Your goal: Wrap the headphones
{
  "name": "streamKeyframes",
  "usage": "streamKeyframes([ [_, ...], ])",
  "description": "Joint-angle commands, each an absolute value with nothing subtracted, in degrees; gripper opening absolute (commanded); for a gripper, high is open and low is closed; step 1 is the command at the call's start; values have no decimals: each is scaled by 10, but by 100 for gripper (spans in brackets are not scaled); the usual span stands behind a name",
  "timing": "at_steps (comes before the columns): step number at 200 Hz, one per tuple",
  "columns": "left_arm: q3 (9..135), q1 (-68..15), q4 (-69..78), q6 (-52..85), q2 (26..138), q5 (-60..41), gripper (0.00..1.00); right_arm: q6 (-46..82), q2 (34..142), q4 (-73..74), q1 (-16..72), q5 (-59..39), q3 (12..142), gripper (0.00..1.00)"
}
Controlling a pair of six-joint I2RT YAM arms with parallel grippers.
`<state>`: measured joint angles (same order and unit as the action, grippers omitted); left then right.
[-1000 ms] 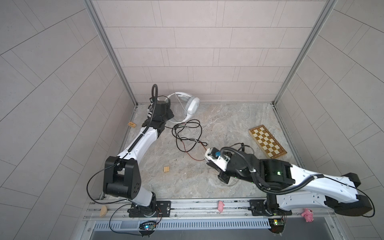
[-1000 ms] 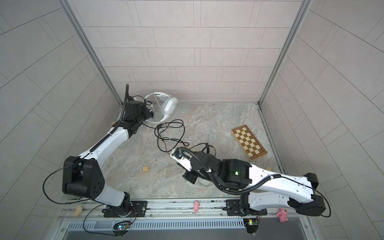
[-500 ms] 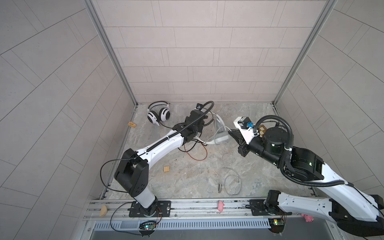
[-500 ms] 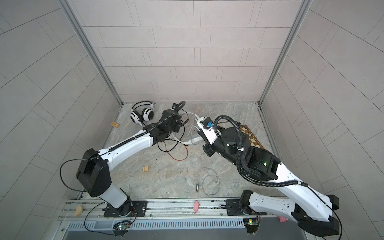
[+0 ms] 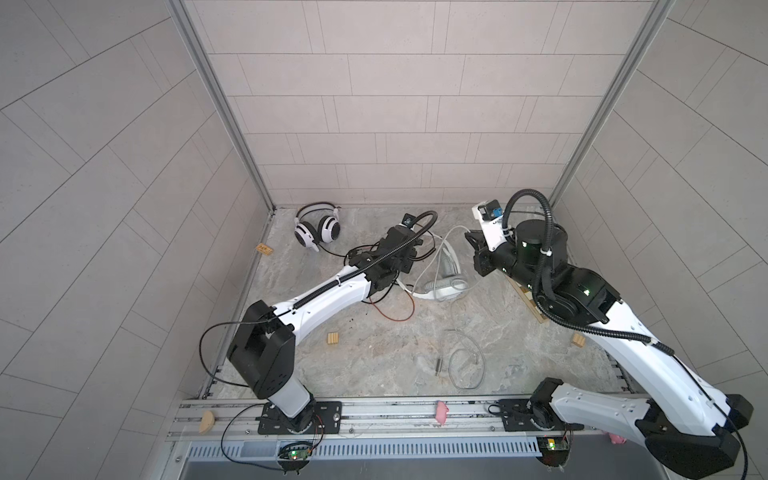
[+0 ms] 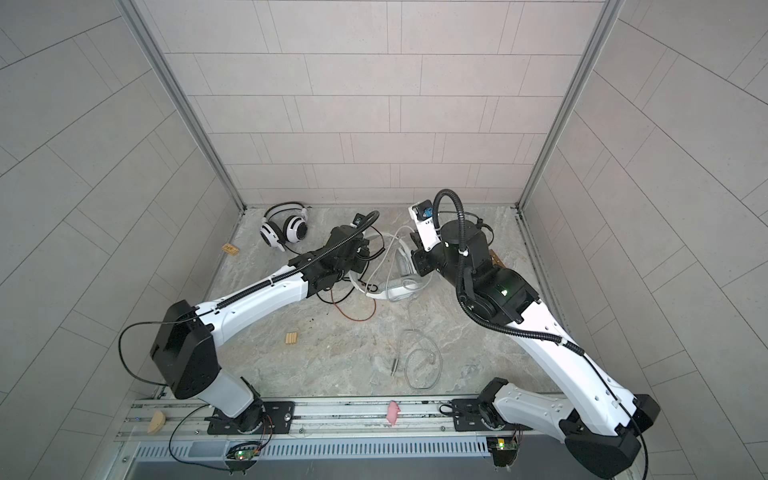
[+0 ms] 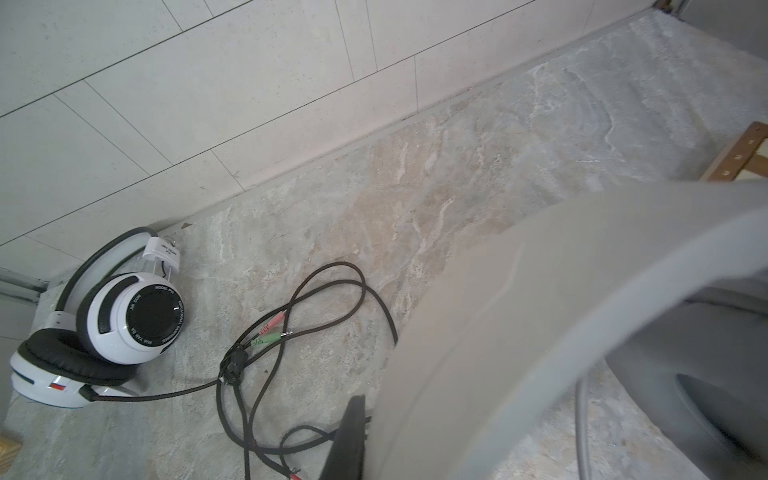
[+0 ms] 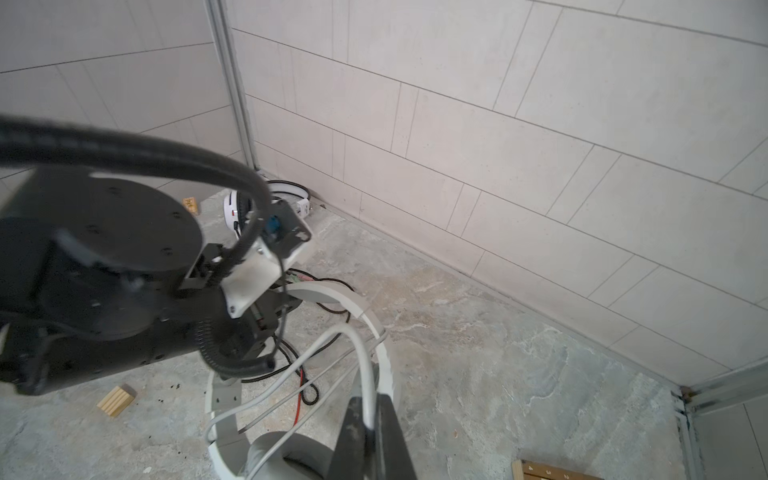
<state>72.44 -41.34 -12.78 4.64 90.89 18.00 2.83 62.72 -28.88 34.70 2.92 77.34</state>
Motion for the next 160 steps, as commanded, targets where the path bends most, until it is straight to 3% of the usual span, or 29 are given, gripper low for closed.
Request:
streamKeyframes([
  [1, 724, -417, -91, 72, 861, 129, 0, 55, 649, -265, 299, -10, 783, 0],
  [42, 722, -420, -96, 75, 837, 41, 0, 62, 706, -252, 230, -47, 795, 0],
  [70, 712, -419, -91, 74, 812, 34, 0, 72, 717, -233, 190, -61, 772, 0],
  [109, 711, -418, -88, 83, 787, -8, 0, 73, 739, -209, 182, -93, 739, 0],
  [160, 701, -410, -65, 93, 752, -78, 0, 108, 783, -99, 182, -212, 663, 4],
])
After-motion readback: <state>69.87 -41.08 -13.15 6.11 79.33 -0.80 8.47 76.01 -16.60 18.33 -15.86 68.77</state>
